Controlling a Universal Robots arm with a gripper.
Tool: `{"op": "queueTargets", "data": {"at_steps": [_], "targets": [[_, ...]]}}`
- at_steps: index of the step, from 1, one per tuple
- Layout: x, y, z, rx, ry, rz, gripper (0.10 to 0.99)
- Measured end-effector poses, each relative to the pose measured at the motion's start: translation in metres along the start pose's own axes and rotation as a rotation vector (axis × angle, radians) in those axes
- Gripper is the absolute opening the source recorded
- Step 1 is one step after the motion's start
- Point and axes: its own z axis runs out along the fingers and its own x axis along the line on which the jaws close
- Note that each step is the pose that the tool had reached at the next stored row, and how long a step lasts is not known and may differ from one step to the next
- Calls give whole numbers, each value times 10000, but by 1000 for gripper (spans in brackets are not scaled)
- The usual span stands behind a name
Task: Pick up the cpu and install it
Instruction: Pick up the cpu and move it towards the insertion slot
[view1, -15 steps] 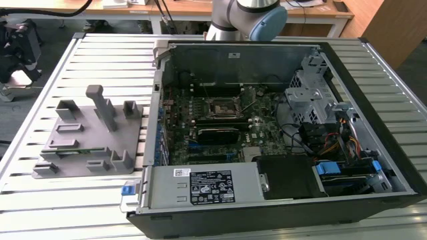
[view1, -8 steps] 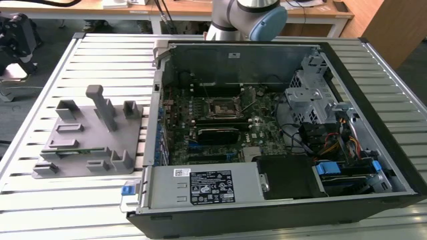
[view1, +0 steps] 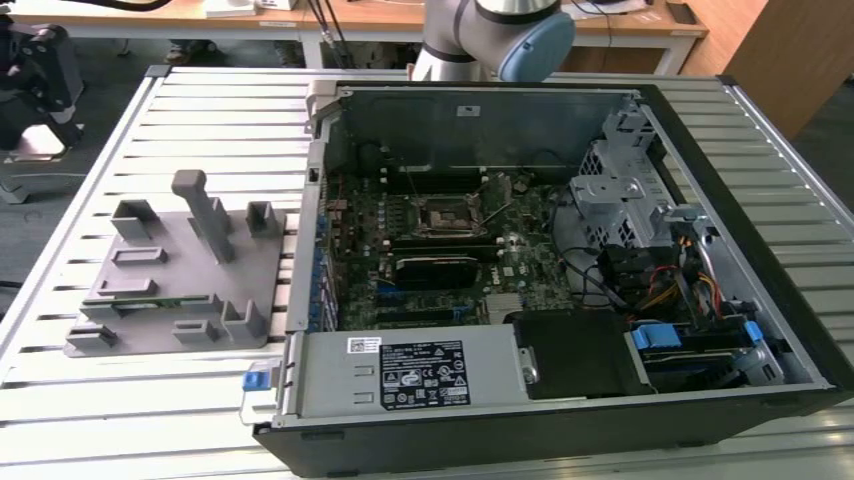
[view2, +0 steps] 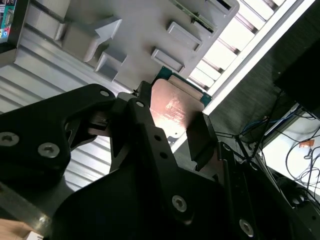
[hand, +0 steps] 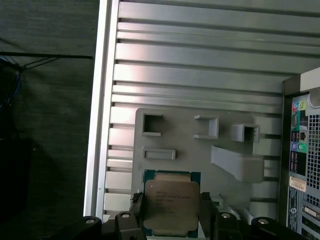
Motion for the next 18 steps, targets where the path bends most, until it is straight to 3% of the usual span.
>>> {"op": "queueTargets", "data": {"at_steps": [18], "targets": [[-384,13,8,-1,-1,-1,529]]}}
